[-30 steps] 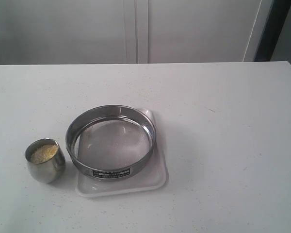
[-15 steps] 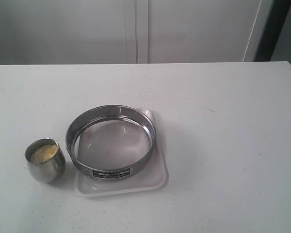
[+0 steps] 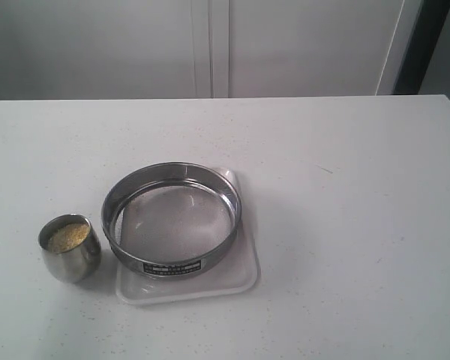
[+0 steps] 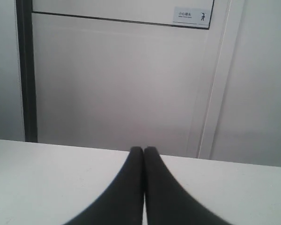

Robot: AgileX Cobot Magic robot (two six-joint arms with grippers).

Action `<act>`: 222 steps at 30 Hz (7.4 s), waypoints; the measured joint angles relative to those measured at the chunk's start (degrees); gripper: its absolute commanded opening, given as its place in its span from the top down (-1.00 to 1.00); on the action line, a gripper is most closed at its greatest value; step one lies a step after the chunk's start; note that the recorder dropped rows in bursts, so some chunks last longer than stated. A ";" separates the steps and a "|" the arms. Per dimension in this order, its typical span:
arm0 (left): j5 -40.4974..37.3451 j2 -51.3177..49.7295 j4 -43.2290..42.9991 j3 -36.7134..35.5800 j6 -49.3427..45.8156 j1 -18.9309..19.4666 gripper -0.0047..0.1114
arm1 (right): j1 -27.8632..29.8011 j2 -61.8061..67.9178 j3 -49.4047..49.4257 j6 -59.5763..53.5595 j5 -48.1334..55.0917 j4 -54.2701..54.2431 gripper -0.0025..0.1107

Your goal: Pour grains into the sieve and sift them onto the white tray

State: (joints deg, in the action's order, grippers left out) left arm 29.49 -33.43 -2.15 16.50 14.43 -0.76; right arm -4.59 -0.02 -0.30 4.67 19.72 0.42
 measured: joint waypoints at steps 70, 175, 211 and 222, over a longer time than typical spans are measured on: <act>24.34 -39.57 -43.06 5.29 14.62 0.00 -0.89 | 0.00 0.00 0.00 0.11 0.00 0.00 0.96; 28.13 -70.71 -71.44 13.51 17.46 5.50 0.92 | 0.00 0.00 0.00 0.11 0.00 0.00 0.96; 13.53 -43.54 -76.49 13.38 42.66 5.27 0.92 | 0.00 0.00 0.00 0.11 0.00 0.00 0.96; -1.74 -39.53 -94.05 19.45 61.74 -3.59 0.92 | 0.00 0.00 0.00 0.11 0.00 0.00 0.96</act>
State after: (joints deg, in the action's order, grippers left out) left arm 27.74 -72.97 -96.20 35.95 76.17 -4.34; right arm -4.59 -0.02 -0.30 4.78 19.72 0.42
